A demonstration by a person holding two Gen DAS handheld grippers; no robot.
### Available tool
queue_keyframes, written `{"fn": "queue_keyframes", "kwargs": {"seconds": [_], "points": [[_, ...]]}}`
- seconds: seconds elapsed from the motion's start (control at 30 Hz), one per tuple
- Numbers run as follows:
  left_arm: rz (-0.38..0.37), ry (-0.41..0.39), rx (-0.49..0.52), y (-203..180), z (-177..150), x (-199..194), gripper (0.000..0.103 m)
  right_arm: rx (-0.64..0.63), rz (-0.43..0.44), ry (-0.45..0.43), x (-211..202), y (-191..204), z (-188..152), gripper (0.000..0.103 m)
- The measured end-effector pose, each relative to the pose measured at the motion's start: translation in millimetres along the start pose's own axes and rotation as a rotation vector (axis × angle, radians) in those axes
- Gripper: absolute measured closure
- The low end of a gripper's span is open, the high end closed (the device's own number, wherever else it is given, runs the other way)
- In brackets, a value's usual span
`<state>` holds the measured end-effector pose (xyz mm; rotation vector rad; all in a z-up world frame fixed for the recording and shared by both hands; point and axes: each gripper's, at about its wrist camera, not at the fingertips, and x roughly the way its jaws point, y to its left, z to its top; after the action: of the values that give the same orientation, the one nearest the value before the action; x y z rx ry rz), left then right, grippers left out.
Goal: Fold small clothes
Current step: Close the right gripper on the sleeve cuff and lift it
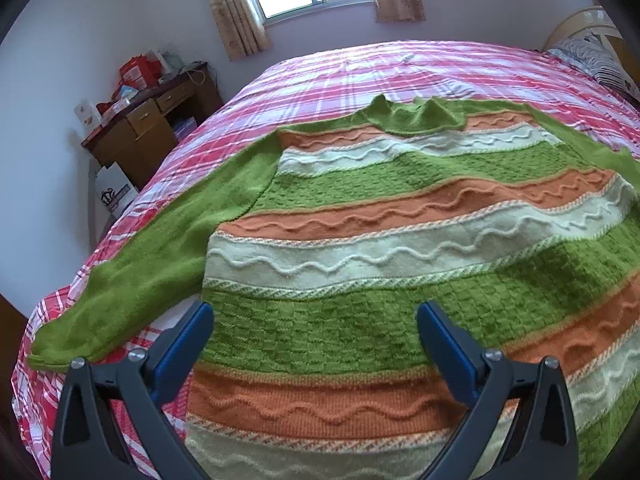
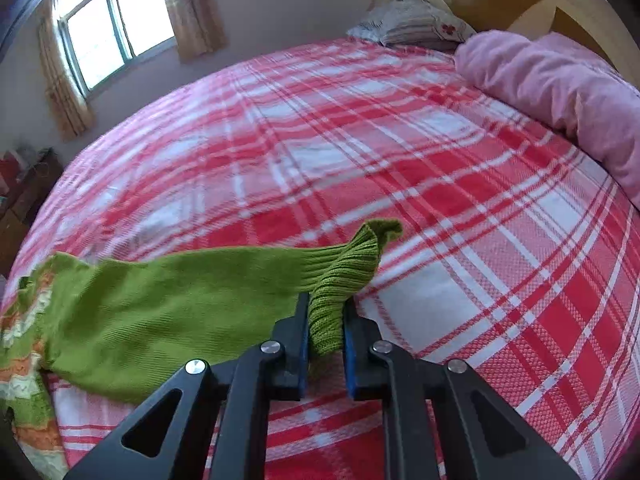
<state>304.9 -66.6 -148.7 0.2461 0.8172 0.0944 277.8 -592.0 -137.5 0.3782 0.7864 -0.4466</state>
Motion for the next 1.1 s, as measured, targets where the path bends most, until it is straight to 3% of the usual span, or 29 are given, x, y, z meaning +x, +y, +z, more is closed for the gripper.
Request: {"fn": "queue_keyframes", "kwargs": {"seconds": [0.2, 0.5, 1.1], "points": [[-0.007, -0.021, -0.013, 7.6, -0.5, -8.8, 0.000, -0.045, 0.045, -0.058, -31.1, 29.8, 17.6, 0.090], [-0.020, -0.041, -0.023, 18.4, -5.1, -17.7, 0.000, -0.167, 0.135, -0.178, -93.5, 109.1, 42.7, 0.091], [-0.043, -0.058, -0.074, 51.1, -17.9, -21.3, 0.000, -0.410, 0.326, -0.276, -180.4, 267.8, 45.0, 0.092]]}}
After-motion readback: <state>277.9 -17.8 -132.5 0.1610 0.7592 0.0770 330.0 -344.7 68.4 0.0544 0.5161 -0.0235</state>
